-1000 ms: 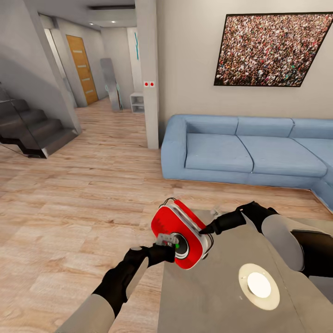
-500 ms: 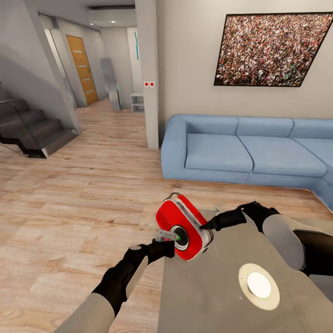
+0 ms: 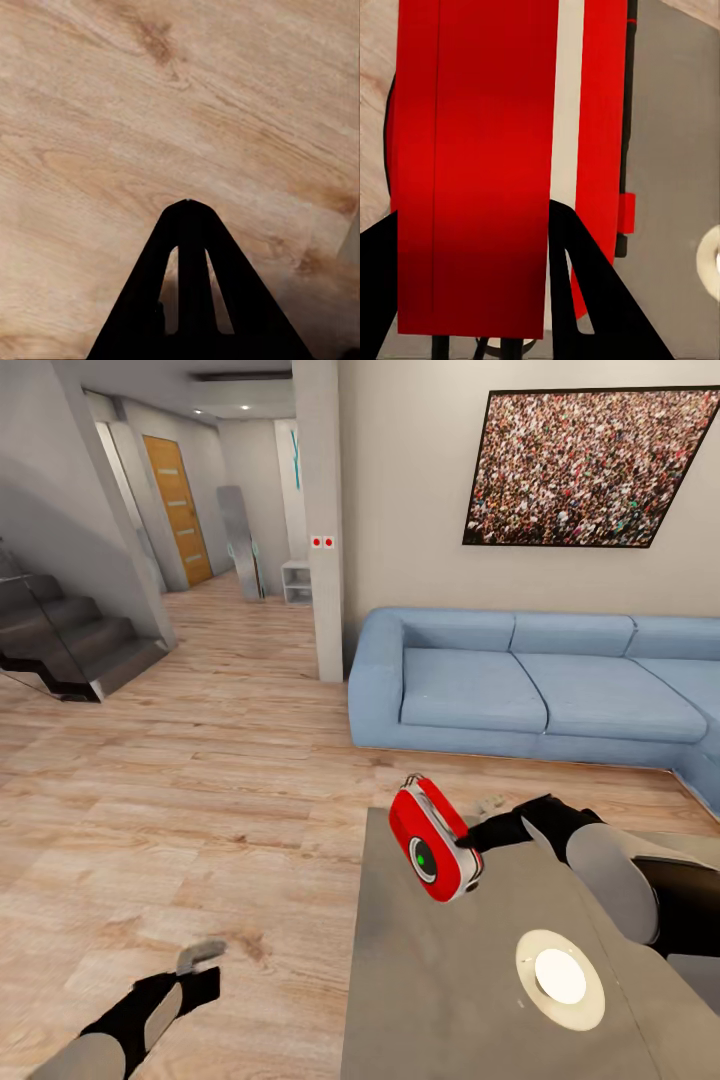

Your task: Turn on the radio receiver that's on the table in the living room.

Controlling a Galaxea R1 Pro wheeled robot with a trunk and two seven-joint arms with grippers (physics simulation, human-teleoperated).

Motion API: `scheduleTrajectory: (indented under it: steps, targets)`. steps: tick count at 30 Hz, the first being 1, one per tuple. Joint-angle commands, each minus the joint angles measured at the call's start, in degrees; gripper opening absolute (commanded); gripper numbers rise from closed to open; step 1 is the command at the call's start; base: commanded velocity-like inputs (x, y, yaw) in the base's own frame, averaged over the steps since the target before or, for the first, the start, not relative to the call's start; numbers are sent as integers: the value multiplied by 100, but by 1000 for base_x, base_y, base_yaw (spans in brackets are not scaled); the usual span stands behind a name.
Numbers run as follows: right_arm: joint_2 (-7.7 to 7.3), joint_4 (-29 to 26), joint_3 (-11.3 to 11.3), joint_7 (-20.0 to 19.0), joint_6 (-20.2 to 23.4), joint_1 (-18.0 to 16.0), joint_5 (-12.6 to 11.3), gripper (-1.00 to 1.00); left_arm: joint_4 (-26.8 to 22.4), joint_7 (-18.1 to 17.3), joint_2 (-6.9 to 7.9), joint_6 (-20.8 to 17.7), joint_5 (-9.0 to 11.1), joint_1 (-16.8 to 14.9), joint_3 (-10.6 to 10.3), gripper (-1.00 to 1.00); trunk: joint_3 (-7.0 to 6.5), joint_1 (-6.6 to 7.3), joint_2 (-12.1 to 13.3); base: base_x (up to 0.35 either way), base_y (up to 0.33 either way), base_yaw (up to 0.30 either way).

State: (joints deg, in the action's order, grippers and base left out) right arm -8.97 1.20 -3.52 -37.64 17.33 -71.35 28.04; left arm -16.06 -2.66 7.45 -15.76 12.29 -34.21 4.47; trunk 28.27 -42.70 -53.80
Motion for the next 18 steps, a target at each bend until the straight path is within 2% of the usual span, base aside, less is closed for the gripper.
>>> scheduleTrajectory:
  steps: [1, 2, 4, 6, 13, 15, 18]
  targets:
    - [0, -5, -69, 1, 11, -2, -26, -100, 434, 7, 66, 268, 11, -3, 13, -100, -1, 0, -1, 0, 0, 0]
    - [3, -5, -63, 3, 174, -2, -20, -100, 1426, 13, 144, 1021, 8, 0, 26, -100, -1, 0, -1, 0, 0, 0]
    - [7, -5, -62, 8, 520, -2, 10, -100, 1814, 10, 158, 1486, 2, 30, 27, -100, -1, 0, -1, 0, 0, 0]
    - [8, -5, -61, 13, 876, -2, 26, -100, 1988, 9, 130, 1735, -1, 110, 21, -100, -1, 0, -1, 0, 0, 0]
    - [29, 3, -64, 91, 1074, -2, -14, -100, 2068, -12, 148, 1865, -11, 230, 20, -100, -1, 0, -1, 0, 0, 0]
    - [81, 63, -68, 491, 1090, -2, -33, -100, 2071, -14, 143, 1866, -14, 242, 19, -100, -1, 0, -1, 0, 0, 0]
    - [111, 156, -71, 671, 1093, -2, -43, -100, 2071, -18, 153, 1866, -14, 246, 19, -100, -1, 0, -1, 0, 0, 0]
